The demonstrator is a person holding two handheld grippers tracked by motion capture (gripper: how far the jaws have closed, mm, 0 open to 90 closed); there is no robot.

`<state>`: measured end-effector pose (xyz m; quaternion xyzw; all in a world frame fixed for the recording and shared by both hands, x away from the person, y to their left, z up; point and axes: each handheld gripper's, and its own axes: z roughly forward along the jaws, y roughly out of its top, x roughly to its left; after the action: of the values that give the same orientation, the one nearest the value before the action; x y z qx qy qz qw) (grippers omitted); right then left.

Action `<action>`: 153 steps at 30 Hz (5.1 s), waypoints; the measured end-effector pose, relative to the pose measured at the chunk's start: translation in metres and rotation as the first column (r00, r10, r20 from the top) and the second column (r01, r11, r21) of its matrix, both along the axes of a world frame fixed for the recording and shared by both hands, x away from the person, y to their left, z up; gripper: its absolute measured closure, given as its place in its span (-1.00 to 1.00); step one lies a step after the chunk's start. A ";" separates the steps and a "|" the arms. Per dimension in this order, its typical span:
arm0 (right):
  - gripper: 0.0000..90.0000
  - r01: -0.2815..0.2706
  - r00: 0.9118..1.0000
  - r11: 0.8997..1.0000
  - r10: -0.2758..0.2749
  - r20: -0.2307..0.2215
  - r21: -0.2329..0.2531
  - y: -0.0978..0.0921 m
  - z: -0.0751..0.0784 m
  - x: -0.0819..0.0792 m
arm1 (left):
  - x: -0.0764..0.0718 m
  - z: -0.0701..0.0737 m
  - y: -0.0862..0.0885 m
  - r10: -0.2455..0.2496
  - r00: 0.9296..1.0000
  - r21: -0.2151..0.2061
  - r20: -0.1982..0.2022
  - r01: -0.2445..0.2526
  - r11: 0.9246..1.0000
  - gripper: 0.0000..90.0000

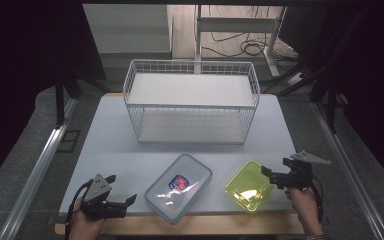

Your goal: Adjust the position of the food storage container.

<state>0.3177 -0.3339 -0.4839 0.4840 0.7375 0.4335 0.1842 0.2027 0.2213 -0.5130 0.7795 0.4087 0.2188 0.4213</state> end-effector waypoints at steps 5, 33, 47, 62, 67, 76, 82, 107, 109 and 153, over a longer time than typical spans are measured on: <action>-0.98 -0.007 1.000 0.997 0.007 -0.006 -0.071 0.010 -0.002 0.000 | 0.000 -0.002 -0.003 -0.009 1.000 0.026 0.027 0.008 1.000 -0.88; -0.63 -0.245 0.969 0.963 0.238 -0.073 -0.112 0.066 0.016 -0.031 | 0.000 -0.004 0.001 -0.008 0.999 0.005 0.041 0.008 1.000 -0.90; 0.21 -0.425 0.905 0.888 0.415 -0.091 -0.177 0.106 0.022 -0.058 | 0.000 -0.003 0.001 -0.009 0.999 0.005 0.041 0.008 1.000 -0.90; 0.93 -0.537 0.841 0.825 0.507 -0.190 -0.174 0.119 0.005 -0.061 | 0.000 -0.003 0.001 -0.006 0.999 0.006 0.041 0.005 1.000 -0.90; 0.97 -0.530 0.845 0.831 0.501 -0.185 -0.171 0.117 0.004 -0.058 | 0.001 -0.004 0.001 -0.006 0.999 0.008 0.041 0.006 1.000 -0.90; 0.98 -0.518 0.852 0.821 0.473 -0.223 -0.241 0.120 0.000 -0.059 | 0.001 -0.004 0.001 -0.005 0.999 0.007 0.038 0.005 1.000 -0.90; 0.98 -0.491 0.868 0.834 0.444 -0.222 -0.254 0.114 -0.001 -0.054 | 0.001 -0.004 0.000 -0.007 0.999 0.007 0.037 0.006 1.000 -0.90; 0.97 -0.302 0.949 0.931 0.275 -0.153 -0.205 0.062 0.001 0.000 | 0.004 -0.006 -0.004 -0.047 0.998 -0.029 -0.033 0.046 0.999 -0.87; 0.97 -0.295 0.951 0.934 0.269 -0.151 -0.201 0.061 0.000 0.003 | 0.004 -0.007 -0.005 -0.046 0.998 -0.026 -0.033 0.045 0.999 -0.87; 0.98 -0.485 0.869 0.866 0.461 -0.179 -0.120 0.153 -0.018 0.020 | -0.001 -0.015 -0.052 -0.175 0.936 -0.086 -0.305 0.156 0.984 0.79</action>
<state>0.3377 -0.1804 -0.5018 0.3016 0.8776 0.3682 0.0568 0.2022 0.1692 -0.5279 0.8228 0.4093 0.0444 0.3917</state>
